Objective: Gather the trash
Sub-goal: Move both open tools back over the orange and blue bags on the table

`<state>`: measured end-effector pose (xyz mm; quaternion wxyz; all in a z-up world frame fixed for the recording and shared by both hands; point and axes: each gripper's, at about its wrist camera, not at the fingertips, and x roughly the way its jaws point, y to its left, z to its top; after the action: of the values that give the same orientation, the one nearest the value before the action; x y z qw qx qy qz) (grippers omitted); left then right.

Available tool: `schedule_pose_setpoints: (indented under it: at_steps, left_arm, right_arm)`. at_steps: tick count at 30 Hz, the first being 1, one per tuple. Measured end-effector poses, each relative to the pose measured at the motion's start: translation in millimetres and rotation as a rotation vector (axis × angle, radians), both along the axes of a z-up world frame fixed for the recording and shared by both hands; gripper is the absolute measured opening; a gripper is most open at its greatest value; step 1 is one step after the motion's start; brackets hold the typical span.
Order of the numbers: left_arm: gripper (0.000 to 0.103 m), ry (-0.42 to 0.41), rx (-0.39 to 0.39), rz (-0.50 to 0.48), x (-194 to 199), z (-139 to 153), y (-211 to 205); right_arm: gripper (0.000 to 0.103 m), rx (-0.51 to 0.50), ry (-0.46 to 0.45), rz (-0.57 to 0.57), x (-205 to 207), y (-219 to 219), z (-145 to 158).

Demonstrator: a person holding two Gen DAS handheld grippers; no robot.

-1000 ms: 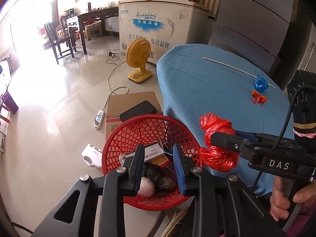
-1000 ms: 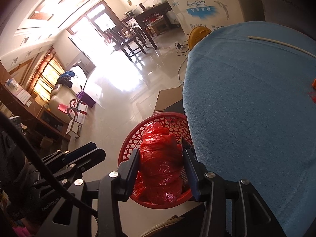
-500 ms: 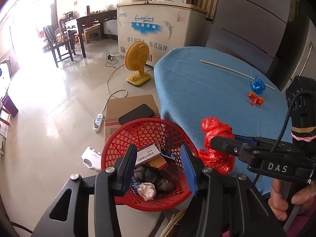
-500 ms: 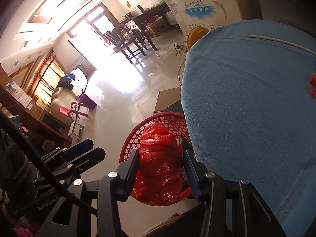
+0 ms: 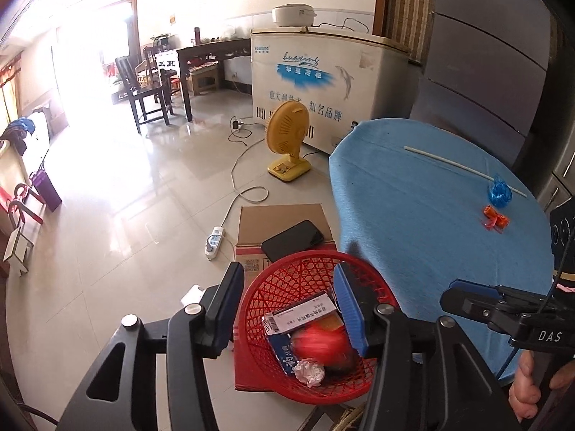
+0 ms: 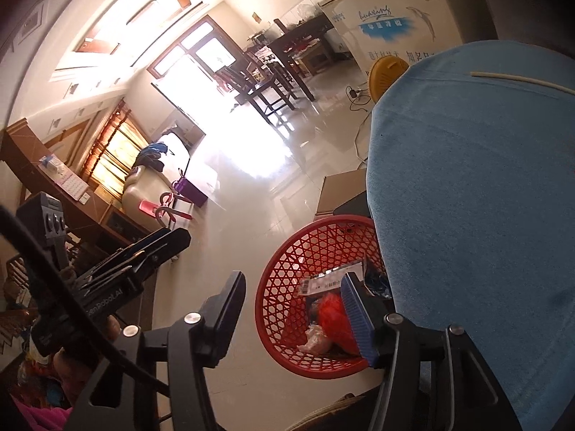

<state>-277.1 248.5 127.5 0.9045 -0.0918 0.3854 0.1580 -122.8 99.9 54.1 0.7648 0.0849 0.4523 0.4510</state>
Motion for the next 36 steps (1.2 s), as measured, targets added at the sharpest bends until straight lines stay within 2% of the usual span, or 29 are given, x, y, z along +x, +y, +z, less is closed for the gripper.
schedule_pose_setpoints:
  at_steps: [10,16,18,21,27,36]
  left_arm:
    - [0.053,0.005,-0.002,-0.041,0.3,-1.4,-14.8]
    - [0.056,0.01,-0.035,-0.072,4.0,1.7,-31.1]
    - [0.06,-0.003,-0.037,-0.094,4.1,7.0,-42.3]
    - [0.066,-0.025,-0.013,-0.132,4.4,16.0,-62.3]
    - [0.073,-0.068,0.034,-0.189,7.5,41.8,-99.3]
    - [0.074,-0.195,0.196,-0.264,5.2,84.3,-151.5]
  right_arm:
    - [0.059,-0.028,-0.001,-0.048,-0.1,-11.9,-3.3]
    - [0.059,-0.034,0.002,-0.122,6.4,-31.2,-1.0]
    - [0.059,-0.018,-0.01,-0.168,8.6,-46.3,4.5]
    - [0.062,-0.002,-0.036,-0.241,10.1,-69.4,16.1]
    - [0.067,-0.007,-0.145,-0.385,2.3,-109.8,38.9]
    - [0.068,-0.014,-0.277,-0.48,-13.0,-149.9,70.0]
